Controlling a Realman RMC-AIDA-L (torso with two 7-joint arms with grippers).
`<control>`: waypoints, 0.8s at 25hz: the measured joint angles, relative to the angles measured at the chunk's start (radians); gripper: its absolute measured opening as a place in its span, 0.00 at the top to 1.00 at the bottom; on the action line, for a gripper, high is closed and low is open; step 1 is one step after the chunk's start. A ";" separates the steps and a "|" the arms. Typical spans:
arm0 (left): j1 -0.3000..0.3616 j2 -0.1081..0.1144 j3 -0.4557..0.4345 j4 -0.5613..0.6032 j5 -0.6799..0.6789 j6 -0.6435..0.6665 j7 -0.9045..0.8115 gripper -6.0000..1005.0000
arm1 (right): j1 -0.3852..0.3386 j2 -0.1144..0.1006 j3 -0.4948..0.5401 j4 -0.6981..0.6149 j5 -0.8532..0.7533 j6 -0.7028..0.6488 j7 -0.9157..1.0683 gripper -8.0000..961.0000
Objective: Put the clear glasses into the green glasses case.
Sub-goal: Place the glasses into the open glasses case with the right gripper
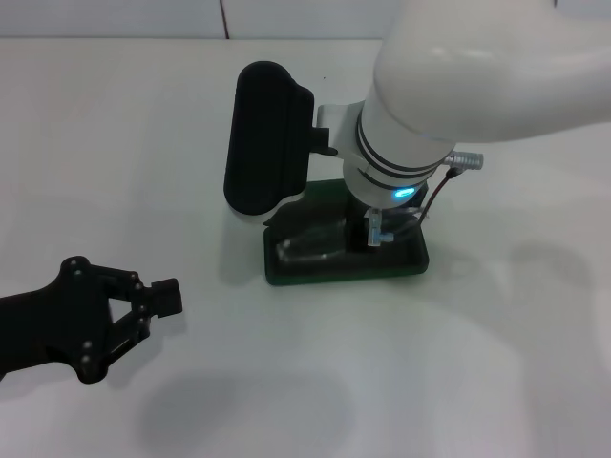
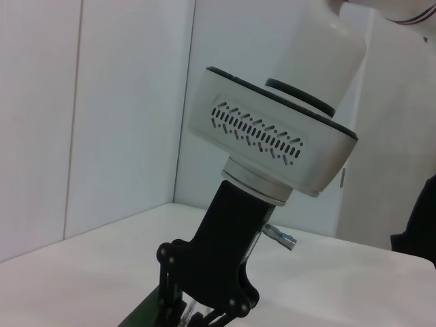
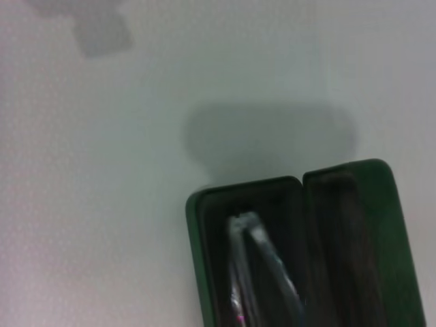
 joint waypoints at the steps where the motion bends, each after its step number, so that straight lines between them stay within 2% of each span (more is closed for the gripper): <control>1: 0.000 0.000 0.000 0.000 0.000 0.000 0.000 0.94 | 0.000 0.000 0.000 0.000 0.000 -0.002 0.000 0.84; 9: 0.000 -0.001 -0.001 -0.001 0.000 0.000 0.000 0.94 | 0.002 0.000 0.000 -0.016 -0.002 -0.016 0.001 0.82; 20: 0.008 -0.002 -0.005 -0.001 -0.001 0.000 -0.004 0.94 | -0.037 0.000 0.002 -0.144 -0.008 -0.065 0.001 0.76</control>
